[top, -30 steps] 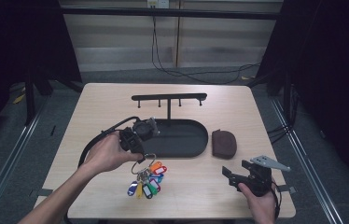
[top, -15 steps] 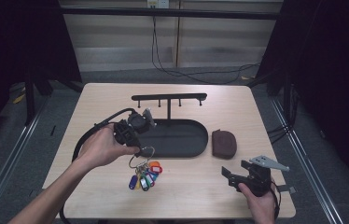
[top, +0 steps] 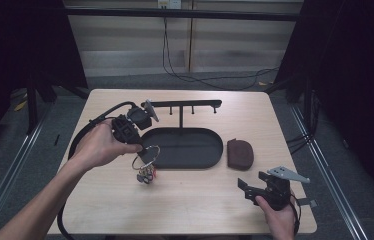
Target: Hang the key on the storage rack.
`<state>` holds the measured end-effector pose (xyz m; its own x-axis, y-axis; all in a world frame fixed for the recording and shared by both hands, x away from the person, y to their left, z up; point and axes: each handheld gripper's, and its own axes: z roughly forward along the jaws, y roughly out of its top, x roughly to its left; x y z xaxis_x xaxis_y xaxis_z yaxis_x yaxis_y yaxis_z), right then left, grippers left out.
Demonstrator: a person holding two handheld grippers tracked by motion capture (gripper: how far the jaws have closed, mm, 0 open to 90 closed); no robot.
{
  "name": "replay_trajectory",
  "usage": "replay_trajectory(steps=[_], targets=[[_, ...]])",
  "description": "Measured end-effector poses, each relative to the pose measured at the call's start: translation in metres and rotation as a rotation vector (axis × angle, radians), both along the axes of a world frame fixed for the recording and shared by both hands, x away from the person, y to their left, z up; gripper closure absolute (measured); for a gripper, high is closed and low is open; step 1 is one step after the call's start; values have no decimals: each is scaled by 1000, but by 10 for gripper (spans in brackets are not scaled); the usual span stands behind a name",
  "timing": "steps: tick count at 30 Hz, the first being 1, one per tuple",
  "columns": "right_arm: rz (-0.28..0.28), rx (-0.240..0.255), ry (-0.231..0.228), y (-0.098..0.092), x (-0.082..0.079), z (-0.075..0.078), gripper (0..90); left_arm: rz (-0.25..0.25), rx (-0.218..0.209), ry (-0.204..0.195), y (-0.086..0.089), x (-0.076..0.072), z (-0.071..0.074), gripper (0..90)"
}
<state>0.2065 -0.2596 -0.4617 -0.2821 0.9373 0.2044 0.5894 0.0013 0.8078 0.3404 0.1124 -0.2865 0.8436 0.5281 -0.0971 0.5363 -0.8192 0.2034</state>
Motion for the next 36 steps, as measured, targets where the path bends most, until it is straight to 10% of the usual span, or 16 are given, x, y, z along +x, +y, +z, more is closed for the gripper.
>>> replay_trajectory(steps=[36], targets=[[12, -6, -3, 0, 1, 0, 143, 124, 54, 23, 8, 57, 15, 878]])
